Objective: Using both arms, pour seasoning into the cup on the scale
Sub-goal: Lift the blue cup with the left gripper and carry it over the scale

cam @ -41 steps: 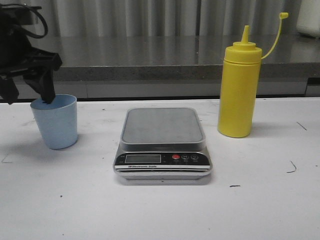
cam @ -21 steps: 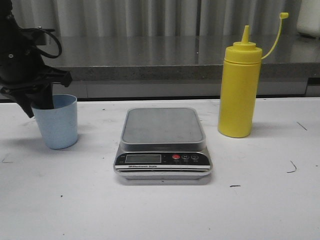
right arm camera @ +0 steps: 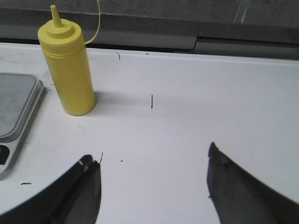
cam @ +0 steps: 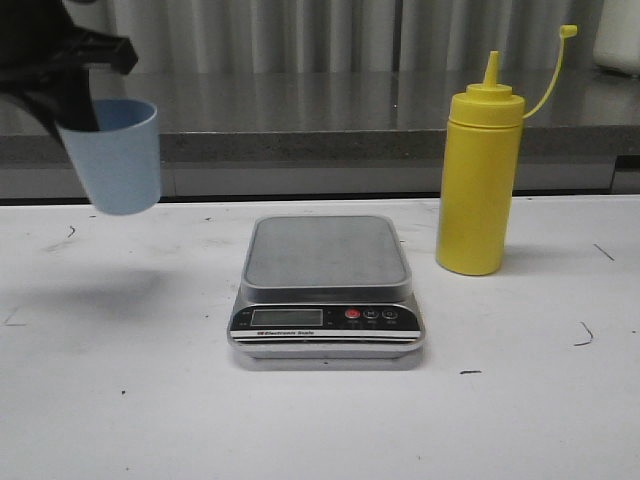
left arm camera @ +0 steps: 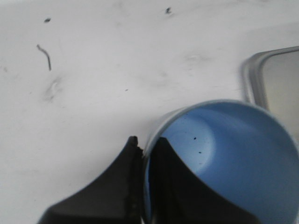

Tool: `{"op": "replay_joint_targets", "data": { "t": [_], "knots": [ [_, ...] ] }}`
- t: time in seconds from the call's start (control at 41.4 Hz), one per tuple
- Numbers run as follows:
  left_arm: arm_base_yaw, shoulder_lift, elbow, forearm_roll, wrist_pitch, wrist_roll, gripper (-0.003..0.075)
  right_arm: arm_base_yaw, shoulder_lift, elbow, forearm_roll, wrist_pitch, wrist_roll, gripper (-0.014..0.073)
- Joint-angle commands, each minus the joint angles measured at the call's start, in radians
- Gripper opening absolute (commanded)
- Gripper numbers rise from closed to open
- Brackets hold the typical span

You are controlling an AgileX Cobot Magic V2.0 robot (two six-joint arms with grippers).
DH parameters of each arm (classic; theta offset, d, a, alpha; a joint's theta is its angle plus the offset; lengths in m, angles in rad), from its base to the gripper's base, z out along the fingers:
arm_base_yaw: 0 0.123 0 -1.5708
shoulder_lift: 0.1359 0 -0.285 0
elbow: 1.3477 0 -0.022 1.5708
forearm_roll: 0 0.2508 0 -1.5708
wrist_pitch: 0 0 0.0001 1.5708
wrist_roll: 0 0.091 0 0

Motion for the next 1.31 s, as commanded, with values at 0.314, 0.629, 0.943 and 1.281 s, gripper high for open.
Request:
{"op": "replay_joint_targets", "data": {
  "t": [0.314, 0.629, 0.943, 1.281],
  "knots": [
    [-0.267, 0.044, -0.145, -0.007, -0.072, -0.041, -0.0020, -0.003, 0.013, -0.033, -0.008, -0.061, -0.012, 0.0507],
    [-0.284, 0.254, -0.361, -0.002, 0.019, -0.101, -0.0020, -0.003, 0.013, -0.033, -0.008, -0.056, -0.012, 0.0507],
    [-0.285, 0.310, -0.392, -0.008, 0.031, -0.101, -0.0019, -0.003, 0.013, -0.033, -0.008, -0.055, -0.012, 0.0507],
    [-0.285, 0.307, -0.392, -0.010, 0.029, -0.101, 0.0375, -0.003, 0.013, -0.033, -0.008, -0.057, -0.012, 0.0507]
  ]
}}
